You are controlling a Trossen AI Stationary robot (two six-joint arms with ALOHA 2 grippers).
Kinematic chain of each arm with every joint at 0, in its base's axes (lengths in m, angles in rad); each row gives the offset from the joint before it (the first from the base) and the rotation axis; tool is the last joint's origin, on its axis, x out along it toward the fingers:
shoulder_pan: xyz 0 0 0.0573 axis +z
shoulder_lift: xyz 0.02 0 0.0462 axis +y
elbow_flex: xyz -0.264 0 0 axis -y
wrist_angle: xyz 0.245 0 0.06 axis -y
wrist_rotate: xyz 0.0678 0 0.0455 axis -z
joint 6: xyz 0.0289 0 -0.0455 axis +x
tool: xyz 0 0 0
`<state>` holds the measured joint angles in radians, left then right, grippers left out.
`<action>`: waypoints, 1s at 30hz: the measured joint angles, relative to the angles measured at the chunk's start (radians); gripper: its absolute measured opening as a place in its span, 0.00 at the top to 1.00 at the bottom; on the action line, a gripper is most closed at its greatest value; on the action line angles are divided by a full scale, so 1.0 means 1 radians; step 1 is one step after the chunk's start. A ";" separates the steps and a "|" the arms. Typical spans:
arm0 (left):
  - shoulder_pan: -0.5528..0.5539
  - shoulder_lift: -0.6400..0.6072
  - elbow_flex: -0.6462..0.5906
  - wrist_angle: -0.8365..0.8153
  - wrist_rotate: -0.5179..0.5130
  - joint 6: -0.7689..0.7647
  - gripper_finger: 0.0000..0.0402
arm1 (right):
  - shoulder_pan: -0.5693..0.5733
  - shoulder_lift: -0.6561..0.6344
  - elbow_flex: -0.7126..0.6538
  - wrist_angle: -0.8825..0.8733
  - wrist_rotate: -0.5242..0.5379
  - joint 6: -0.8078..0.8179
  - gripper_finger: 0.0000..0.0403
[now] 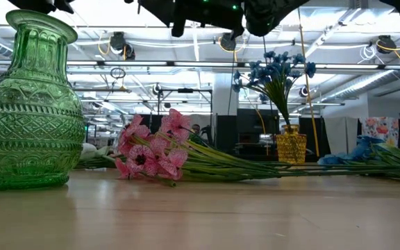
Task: Sort flowers into vase by color
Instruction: Put the top white flower into the transparent vase
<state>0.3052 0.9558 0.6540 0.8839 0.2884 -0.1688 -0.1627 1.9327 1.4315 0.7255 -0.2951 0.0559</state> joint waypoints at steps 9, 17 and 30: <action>0.000 0.000 0.000 -0.003 0.000 0.000 1.00 | 0.000 0.000 0.000 0.000 0.005 0.012 0.92; 0.000 0.000 0.000 -0.009 -0.001 0.001 0.91 | -0.002 -0.007 0.000 -0.032 0.011 0.049 0.99; 0.004 -0.147 0.007 -0.299 -0.037 0.023 0.43 | -0.002 -0.064 0.000 -0.234 0.035 0.074 1.00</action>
<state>0.3089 0.8087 0.6609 0.5845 0.2512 -0.1455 -0.1644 1.8690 1.4311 0.4914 -0.2600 0.1303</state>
